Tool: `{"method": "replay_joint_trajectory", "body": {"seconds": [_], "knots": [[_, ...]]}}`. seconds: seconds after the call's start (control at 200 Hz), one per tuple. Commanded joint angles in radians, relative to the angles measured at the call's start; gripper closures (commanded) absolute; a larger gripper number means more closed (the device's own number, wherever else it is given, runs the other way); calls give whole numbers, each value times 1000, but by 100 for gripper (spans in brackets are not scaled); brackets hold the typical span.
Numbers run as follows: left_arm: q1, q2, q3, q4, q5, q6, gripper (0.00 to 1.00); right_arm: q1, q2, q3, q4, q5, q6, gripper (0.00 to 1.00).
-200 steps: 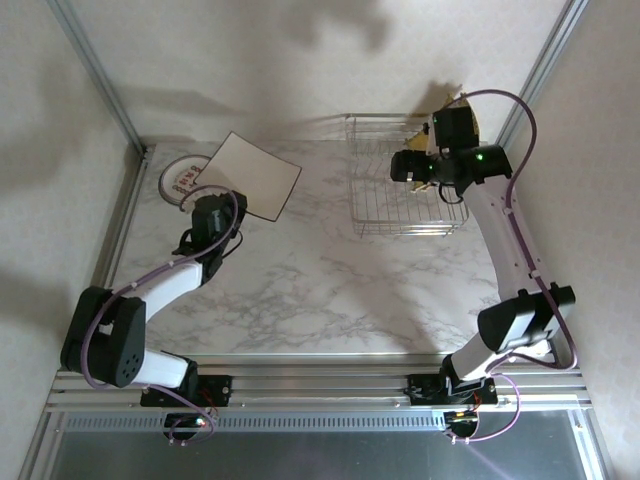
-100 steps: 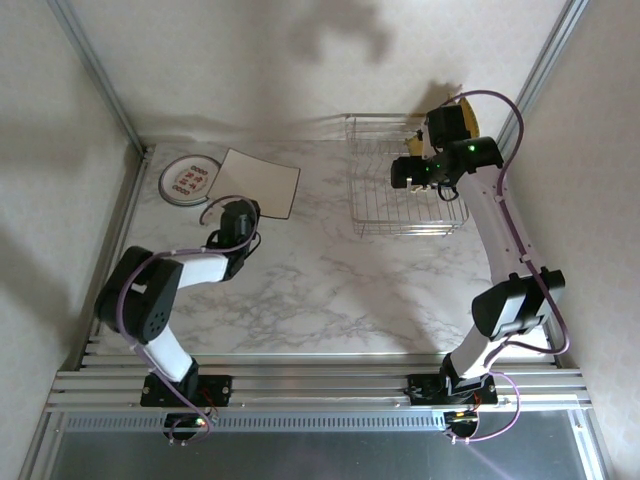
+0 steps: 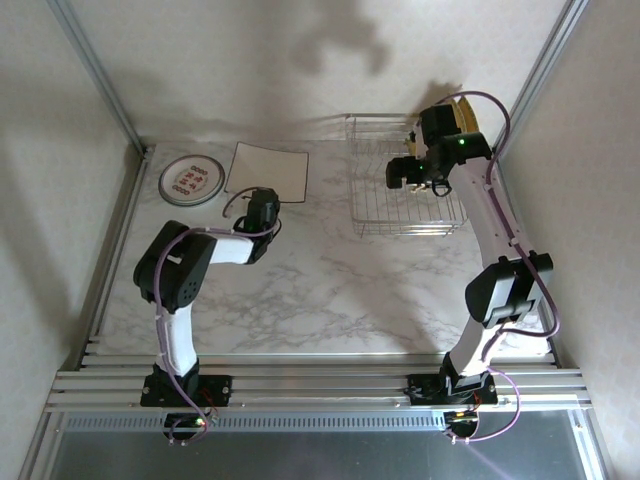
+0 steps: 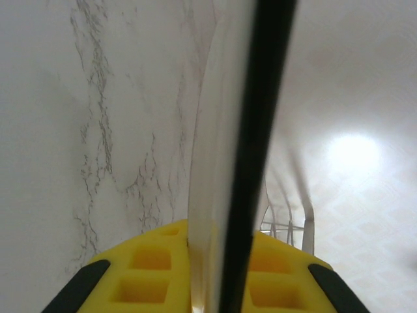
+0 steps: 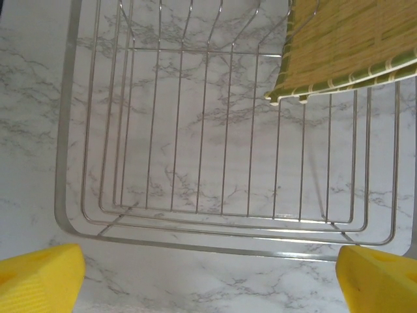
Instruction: Unload the plates from the dish rack
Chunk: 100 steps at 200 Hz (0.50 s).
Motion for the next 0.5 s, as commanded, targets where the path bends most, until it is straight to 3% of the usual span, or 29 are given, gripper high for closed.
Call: {"method": "replay_joint_trajectory", "body": {"seconds": [0.0, 0.496], "knots": [[-14, -5, 86, 123, -108, -20, 100, -7, 11, 45, -17, -15, -18, 1], [-21, 53, 102, 105, -168, -44, 100, -5, 52, 153, -82, -32, -27, 1]]}}
